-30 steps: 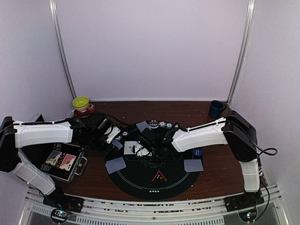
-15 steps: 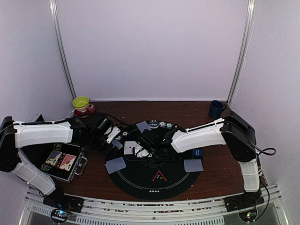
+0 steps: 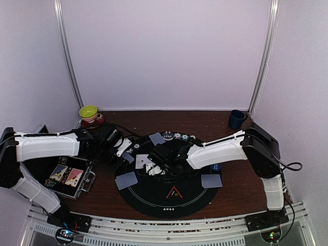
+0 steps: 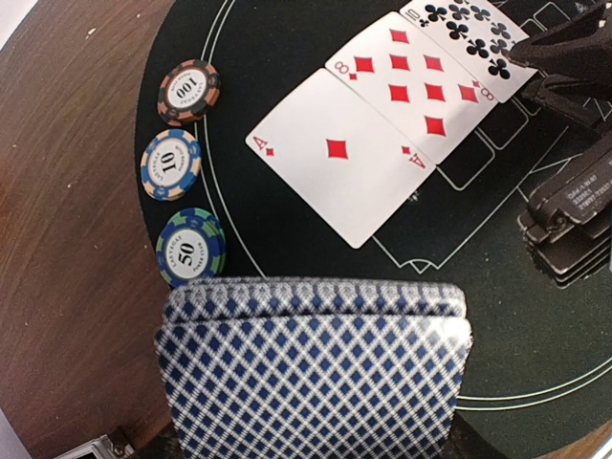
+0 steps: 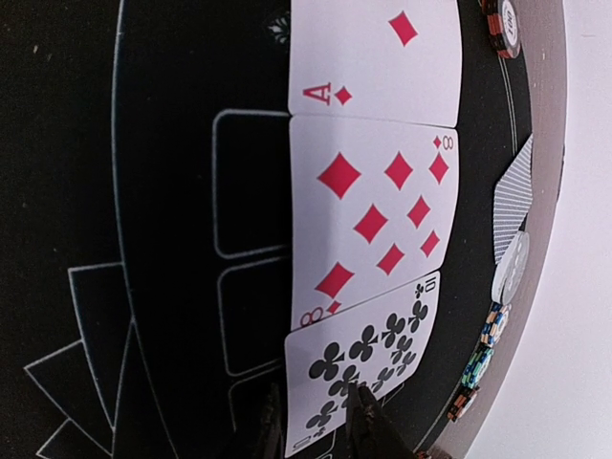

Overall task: Distribute texas hold em gaming equipment
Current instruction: Flop the poker card in the community card area.

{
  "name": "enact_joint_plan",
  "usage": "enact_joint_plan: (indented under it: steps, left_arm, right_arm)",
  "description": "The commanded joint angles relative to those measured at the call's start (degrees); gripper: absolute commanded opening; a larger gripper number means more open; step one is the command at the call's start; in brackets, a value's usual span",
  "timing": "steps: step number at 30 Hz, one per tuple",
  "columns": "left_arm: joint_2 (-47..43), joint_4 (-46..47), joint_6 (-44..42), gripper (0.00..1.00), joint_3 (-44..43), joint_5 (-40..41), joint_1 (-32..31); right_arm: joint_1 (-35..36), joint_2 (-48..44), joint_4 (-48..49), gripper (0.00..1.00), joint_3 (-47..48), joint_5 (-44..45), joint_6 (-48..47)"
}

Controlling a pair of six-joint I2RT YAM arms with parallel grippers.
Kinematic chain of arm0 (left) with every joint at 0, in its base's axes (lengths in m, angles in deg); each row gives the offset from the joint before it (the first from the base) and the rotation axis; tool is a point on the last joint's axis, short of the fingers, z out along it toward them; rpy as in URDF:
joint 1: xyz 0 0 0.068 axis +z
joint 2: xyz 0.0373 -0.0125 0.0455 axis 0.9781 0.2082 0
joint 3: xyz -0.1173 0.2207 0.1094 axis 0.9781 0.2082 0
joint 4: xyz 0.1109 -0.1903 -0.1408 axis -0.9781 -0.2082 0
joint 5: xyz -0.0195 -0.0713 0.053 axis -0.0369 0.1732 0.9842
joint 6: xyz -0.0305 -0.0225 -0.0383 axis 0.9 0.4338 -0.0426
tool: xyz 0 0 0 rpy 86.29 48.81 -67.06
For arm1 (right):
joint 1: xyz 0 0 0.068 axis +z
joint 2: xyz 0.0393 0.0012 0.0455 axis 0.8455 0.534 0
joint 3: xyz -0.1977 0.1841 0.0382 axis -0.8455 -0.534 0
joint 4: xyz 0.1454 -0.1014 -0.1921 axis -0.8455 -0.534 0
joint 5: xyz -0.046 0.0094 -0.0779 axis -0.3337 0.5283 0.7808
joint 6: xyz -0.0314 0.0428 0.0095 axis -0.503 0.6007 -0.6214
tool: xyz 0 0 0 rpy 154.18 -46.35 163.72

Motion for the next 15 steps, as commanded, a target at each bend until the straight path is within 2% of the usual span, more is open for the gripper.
enact_joint_plan:
  steps: [1,4,8,12,15]
  left_arm:
    - [-1.1,1.7,-0.1,0.65,0.3,-0.4,0.4]
    - [-1.1,1.8,0.0,0.65,0.3,-0.4,0.4]
    - [-1.1,1.8,-0.2,0.65,0.2,-0.4,0.4]
    - [-1.3,1.7,-0.1,0.65,0.3,-0.3,0.4]
    - [-1.4,1.8,-0.1,0.65,0.4,-0.4,0.4]
  right_arm:
    - [0.5,-2.7,-0.6,0.27,-1.4,0.4,-0.4]
    - [0.4,-3.9,-0.4,0.28,-2.2,1.8,-0.8]
    - [0.4,-5.7,-2.1,0.37,-2.4,2.4,-0.8]
    - [0.4,-9.8,-5.0,0.45,-1.8,-1.7,1.6]
    - [0.3,-13.3,-7.0,0.56,-2.5,-4.8,3.5]
